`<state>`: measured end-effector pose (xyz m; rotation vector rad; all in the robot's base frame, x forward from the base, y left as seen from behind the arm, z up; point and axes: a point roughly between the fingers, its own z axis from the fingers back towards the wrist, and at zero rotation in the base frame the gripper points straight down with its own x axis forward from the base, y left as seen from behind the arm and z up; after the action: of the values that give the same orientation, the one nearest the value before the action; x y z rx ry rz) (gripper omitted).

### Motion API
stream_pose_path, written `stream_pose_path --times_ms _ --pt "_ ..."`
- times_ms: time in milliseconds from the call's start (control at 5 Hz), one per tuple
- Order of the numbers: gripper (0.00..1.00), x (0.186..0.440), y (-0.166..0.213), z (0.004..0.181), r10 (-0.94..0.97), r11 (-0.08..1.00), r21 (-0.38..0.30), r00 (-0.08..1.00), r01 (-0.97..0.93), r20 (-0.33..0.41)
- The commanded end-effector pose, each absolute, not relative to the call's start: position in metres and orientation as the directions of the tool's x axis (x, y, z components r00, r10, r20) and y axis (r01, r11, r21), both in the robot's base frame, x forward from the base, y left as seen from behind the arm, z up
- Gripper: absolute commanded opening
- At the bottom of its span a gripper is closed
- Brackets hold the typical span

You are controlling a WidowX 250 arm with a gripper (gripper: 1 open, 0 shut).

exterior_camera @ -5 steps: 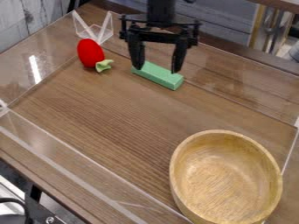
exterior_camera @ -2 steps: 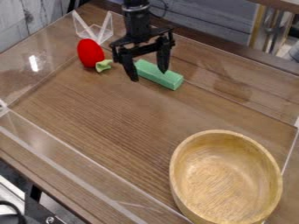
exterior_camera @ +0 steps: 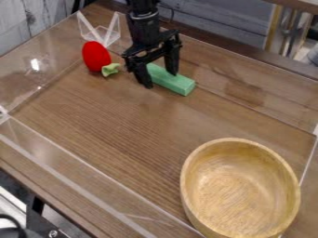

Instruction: Put the green stick in the brown bowl

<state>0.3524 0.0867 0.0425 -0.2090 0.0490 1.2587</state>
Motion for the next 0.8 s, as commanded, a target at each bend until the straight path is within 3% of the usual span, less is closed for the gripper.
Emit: stream_pose_path --times_ms 0,400,600 --pt "1.0 0.37 0.086 0.059 0.961 0.232 -0.191 0.255 -0.954 -0.11" --pt "1.0 0.371 0.109 0.041 0.946 0.286 -0.209 0.311 -0.935 -0.097" --pt "0.0 0.368 0.106 0.039 0.961 0.237 -0.212 0.261 -0.948 -0.093"
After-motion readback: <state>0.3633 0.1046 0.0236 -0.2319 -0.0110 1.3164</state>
